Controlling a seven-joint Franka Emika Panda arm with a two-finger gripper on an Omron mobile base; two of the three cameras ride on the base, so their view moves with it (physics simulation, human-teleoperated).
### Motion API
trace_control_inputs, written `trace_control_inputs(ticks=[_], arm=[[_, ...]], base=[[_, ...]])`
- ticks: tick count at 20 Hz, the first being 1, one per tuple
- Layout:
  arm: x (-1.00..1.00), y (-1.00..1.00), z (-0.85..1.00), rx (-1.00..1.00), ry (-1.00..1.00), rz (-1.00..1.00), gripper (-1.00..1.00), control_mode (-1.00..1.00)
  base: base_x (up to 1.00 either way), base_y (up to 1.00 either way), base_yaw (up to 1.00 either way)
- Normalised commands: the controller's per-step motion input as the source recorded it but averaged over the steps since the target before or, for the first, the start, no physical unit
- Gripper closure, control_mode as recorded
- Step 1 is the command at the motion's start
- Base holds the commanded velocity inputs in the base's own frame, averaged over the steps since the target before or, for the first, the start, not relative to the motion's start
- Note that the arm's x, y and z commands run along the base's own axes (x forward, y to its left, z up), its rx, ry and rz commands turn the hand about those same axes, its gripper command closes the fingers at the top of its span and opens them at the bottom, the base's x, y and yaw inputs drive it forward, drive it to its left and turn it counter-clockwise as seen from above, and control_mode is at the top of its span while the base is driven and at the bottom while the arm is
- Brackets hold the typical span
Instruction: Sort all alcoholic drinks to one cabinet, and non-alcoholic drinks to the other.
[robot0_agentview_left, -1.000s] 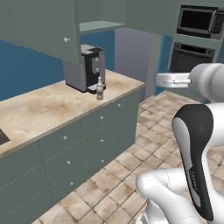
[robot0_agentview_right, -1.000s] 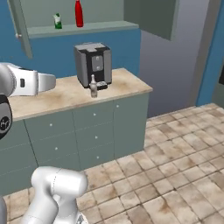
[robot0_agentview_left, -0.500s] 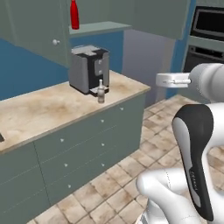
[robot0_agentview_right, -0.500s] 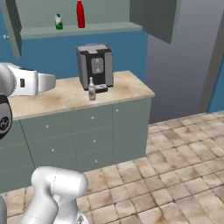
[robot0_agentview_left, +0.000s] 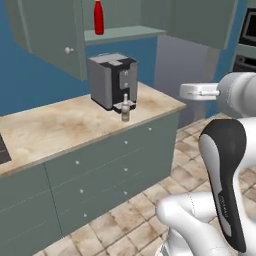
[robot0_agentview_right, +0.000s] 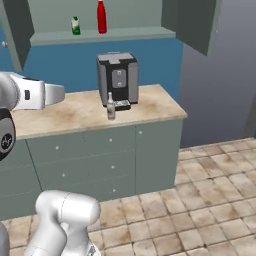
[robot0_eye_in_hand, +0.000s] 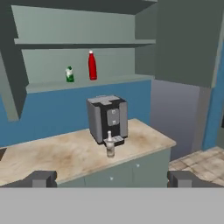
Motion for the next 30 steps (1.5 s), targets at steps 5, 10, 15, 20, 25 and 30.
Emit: trace_control_inputs(ticks=[5, 10, 15, 20, 25, 30], arm=[[0.0, 0.0, 0.0, 0.0, 0.0, 0.0, -1.0, 1.0], [0.0, 0.0, 0.0, 0.0, 0.0, 0.0, -1.0, 1.0], [0.0, 0.0, 0.0, 0.0, 0.0, 0.0, -1.0, 1.0], [0.0, 0.0, 0.0, 0.0, 0.0, 0.0, -1.0, 1.0], [0.0, 0.0, 0.0, 0.0, 0.0, 0.0, -1.0, 1.0], [0.0, 0.0, 0.0, 0.0, 0.0, 0.0, -1.0, 1.0]], base=[[0.59, 0.0, 0.29], [0.57, -0.07, 0.25], [0.52, -0.23, 0.21], [0.32, -0.34, 0.15], [0.2, -0.41, 0.09], [0.27, -0.32, 0.08]])
